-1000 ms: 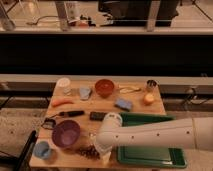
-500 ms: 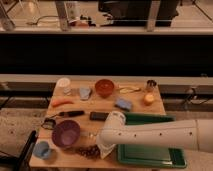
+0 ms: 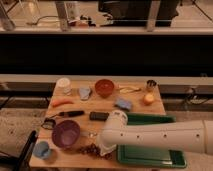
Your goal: Place grapes in metal cup
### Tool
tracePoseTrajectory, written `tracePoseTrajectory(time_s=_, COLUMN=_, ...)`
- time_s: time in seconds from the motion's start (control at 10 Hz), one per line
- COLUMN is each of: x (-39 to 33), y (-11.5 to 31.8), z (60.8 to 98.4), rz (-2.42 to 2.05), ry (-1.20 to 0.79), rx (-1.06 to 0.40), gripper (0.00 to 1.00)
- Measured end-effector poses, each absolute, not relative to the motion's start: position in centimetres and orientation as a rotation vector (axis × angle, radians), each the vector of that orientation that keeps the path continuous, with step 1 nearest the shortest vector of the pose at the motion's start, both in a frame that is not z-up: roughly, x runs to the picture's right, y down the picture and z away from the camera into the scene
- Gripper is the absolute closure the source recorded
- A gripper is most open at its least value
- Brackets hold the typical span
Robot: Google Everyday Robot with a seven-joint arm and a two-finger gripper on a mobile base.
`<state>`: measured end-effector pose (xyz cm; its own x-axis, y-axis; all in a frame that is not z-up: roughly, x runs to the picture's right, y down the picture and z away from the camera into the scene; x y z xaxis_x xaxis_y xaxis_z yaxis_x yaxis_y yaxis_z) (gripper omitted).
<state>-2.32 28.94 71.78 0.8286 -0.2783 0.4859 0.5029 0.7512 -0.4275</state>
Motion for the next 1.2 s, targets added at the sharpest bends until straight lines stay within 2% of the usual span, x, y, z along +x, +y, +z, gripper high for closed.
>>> tracePoseTrajectory(time_s=0.5, x=-3.0, y=23.5, z=65.0, rz=-0.436, ry=-0.395, rx=-0.452, gripper=1.00)
tracePoseTrajectory(time_s=0.9, x=-2.9, y=20.0, z=61.6, rz=-0.447, ry=-0.377, rx=-0.364, gripper=1.00)
tracePoseTrajectory(time_s=1.2, x=-1.5, y=15.4, z=60.8, rz=-0.458, ry=-0.335, rx=-0.310, gripper=1.00)
